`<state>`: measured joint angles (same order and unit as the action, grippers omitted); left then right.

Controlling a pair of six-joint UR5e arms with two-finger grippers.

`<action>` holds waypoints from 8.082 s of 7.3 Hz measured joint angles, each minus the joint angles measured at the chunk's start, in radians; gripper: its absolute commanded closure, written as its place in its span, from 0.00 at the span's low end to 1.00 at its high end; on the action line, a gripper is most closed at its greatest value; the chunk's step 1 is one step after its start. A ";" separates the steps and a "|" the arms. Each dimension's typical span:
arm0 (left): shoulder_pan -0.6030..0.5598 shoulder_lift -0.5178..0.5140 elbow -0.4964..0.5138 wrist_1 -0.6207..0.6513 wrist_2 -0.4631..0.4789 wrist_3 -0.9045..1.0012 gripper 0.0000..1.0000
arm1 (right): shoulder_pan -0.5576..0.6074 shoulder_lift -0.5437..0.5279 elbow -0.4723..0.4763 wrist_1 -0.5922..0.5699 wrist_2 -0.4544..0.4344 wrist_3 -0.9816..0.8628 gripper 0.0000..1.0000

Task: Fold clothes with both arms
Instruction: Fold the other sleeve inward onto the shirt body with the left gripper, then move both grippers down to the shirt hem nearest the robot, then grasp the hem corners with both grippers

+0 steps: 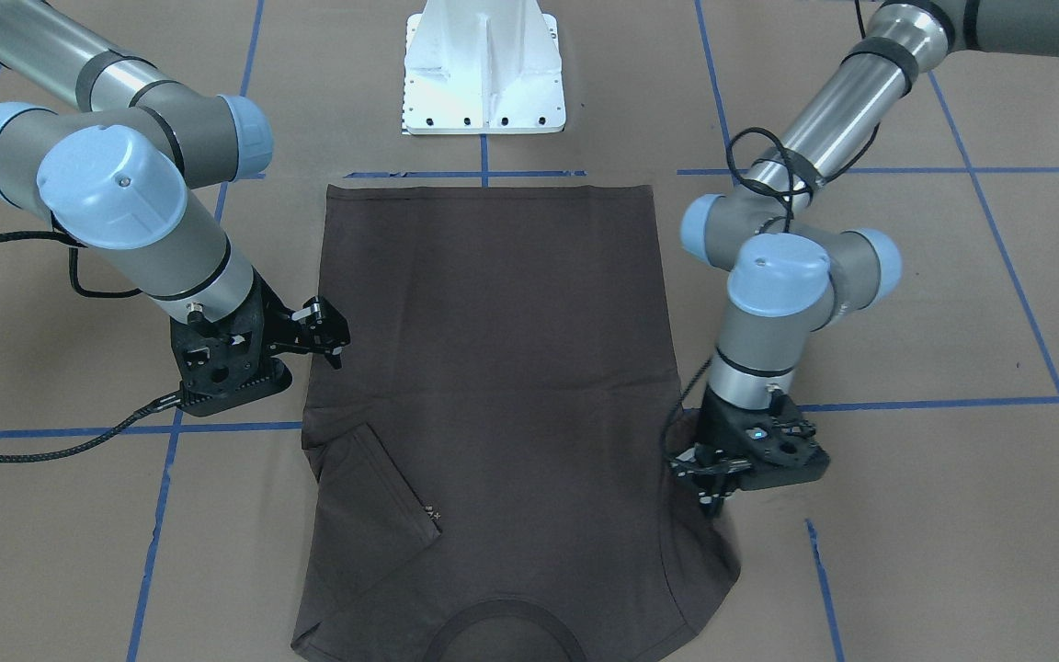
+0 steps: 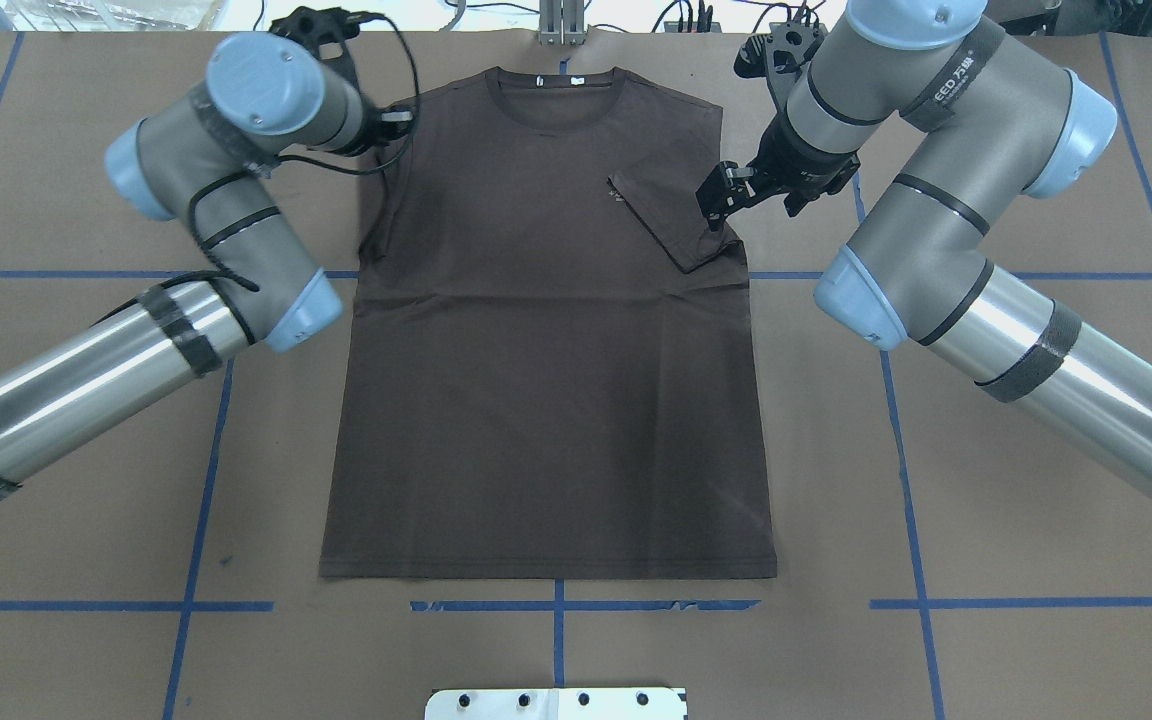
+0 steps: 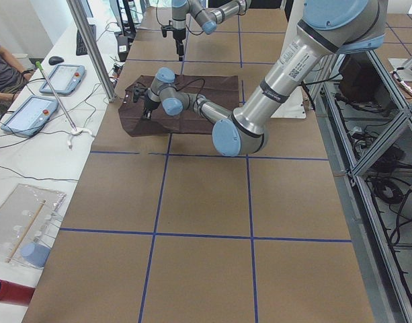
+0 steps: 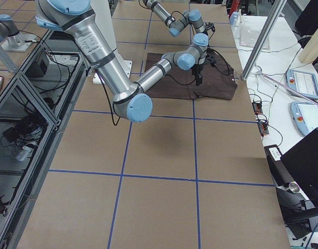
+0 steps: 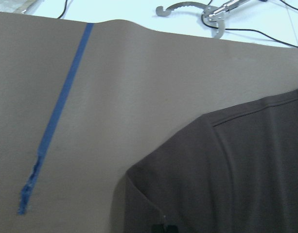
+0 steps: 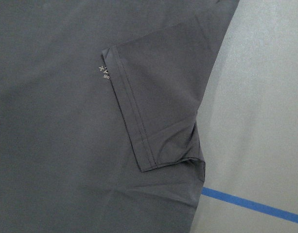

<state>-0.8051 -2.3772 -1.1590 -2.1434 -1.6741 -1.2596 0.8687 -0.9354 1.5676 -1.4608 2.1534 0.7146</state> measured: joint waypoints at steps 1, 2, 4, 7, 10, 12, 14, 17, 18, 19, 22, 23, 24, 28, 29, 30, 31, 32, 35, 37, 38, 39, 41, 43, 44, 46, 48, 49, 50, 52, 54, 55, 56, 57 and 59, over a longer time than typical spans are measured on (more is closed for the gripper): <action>0.023 -0.048 0.029 0.012 -0.007 -0.056 1.00 | 0.002 -0.001 0.000 0.000 0.004 0.000 0.00; 0.048 -0.078 0.074 -0.002 -0.008 -0.096 1.00 | 0.006 -0.003 0.000 0.001 0.010 0.000 0.00; 0.068 -0.112 0.150 -0.059 -0.006 -0.121 1.00 | 0.018 -0.007 0.000 0.002 0.022 -0.001 0.00; 0.071 -0.142 0.223 -0.168 -0.005 -0.141 0.83 | 0.028 -0.005 -0.001 0.001 0.025 0.000 0.00; 0.070 -0.143 0.232 -0.191 -0.008 -0.136 0.00 | 0.028 -0.005 -0.008 -0.001 0.024 0.021 0.00; 0.067 -0.127 0.191 -0.185 -0.065 -0.124 0.00 | 0.027 -0.010 -0.007 0.003 0.024 0.084 0.00; 0.064 -0.029 0.036 -0.130 -0.152 -0.083 0.00 | -0.004 -0.046 0.057 0.008 0.000 0.242 0.00; 0.048 0.218 -0.435 0.135 -0.191 0.062 0.00 | -0.176 -0.276 0.282 0.098 -0.150 0.476 0.00; 0.043 0.298 -0.603 0.228 -0.192 0.095 0.00 | -0.283 -0.358 0.336 0.143 -0.245 0.568 0.00; 0.041 0.347 -0.721 0.300 -0.193 0.114 0.00 | -0.392 -0.434 0.373 0.218 -0.344 0.667 0.00; 0.042 0.371 -0.854 0.380 -0.194 0.126 0.00 | -0.622 -0.565 0.447 0.312 -0.535 0.870 0.01; 0.042 0.371 -0.869 0.383 -0.194 0.127 0.00 | -0.647 -0.572 0.451 0.297 -0.551 0.892 0.02; 0.042 0.372 -0.876 0.385 -0.194 0.127 0.00 | -0.661 -0.570 0.451 0.272 -0.557 0.901 0.05; 0.039 0.376 -0.879 0.385 -0.193 0.127 0.00 | -0.674 -0.498 0.429 0.175 -0.549 0.904 0.08; 0.038 0.376 -0.880 0.385 -0.193 0.128 0.00 | -0.671 -0.490 0.425 0.163 -0.544 0.903 0.09; 0.038 0.375 -0.880 0.385 -0.193 0.128 0.00 | -0.669 -0.491 0.423 0.159 -0.537 0.902 0.12; 0.038 0.375 -0.880 0.385 -0.193 0.128 0.00 | -0.667 -0.492 0.423 0.157 -0.531 0.902 0.14; 0.038 0.375 -0.880 0.385 -0.193 0.128 0.00 | -0.665 -0.494 0.424 0.155 -0.528 0.902 0.21; 0.036 0.375 -0.880 0.385 -0.193 0.128 0.00 | -0.659 -0.501 0.429 0.154 -0.522 0.904 0.83; 0.033 0.375 -0.880 0.385 -0.193 0.128 0.00 | -0.647 -0.504 0.431 0.154 -0.499 0.904 1.00; 0.033 0.375 -0.880 0.385 -0.193 0.128 0.00 | -0.645 -0.507 0.434 0.154 -0.493 0.904 1.00; 0.032 0.375 -0.880 0.385 -0.193 0.128 0.00 | -0.644 -0.508 0.437 0.154 -0.492 0.904 1.00; 0.032 0.377 -0.880 0.388 -0.193 0.124 0.00 | -0.643 -0.509 0.445 0.154 -0.494 0.905 1.00; 0.038 0.422 -0.899 0.389 -0.204 0.073 0.00 | -0.639 -0.509 0.474 0.154 -0.495 0.906 1.00; 0.067 0.472 -0.934 0.385 -0.213 -0.016 0.00 | -0.631 -0.507 0.498 0.154 -0.490 0.905 1.00; 0.209 0.556 -0.993 0.385 -0.158 -0.269 0.00 | -0.585 -0.504 0.528 0.155 -0.440 0.890 1.00; 0.401 0.603 -0.998 0.395 -0.010 -0.497 0.03 | -0.547 -0.500 0.541 0.156 -0.402 0.871 1.00; 0.478 0.612 -0.984 0.409 0.043 -0.581 0.04 | -0.538 -0.500 0.544 0.156 -0.397 0.864 1.00; 0.540 0.611 -0.951 0.427 0.083 -0.639 0.05 | -0.531 -0.499 0.547 0.156 -0.396 0.851 1.00; 0.588 0.613 -0.902 0.441 0.111 -0.681 0.08 | -0.527 -0.493 0.551 0.157 -0.398 0.834 1.00; 0.596 0.616 -0.887 0.444 0.115 -0.691 0.13 | -0.525 -0.488 0.552 0.157 -0.400 0.832 1.00; 0.597 0.616 -0.879 0.445 0.115 -0.692 0.14 | -0.525 -0.487 0.552 0.157 -0.400 0.832 1.00; 0.597 0.614 -0.869 0.444 0.115 -0.692 0.15 | -0.524 -0.486 0.552 0.157 -0.399 0.832 1.00; 0.598 0.613 -0.863 0.444 0.116 -0.692 0.17 | -0.522 -0.483 0.552 0.157 -0.398 0.832 1.00; 0.597 0.612 -0.858 0.445 0.115 -0.692 0.23 | -0.520 -0.477 0.553 0.157 -0.396 0.831 1.00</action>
<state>-0.2078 -1.7651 -2.0174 -1.6983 -1.5588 -1.9512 0.3490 -1.4127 2.1210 -1.3039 1.7575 1.5459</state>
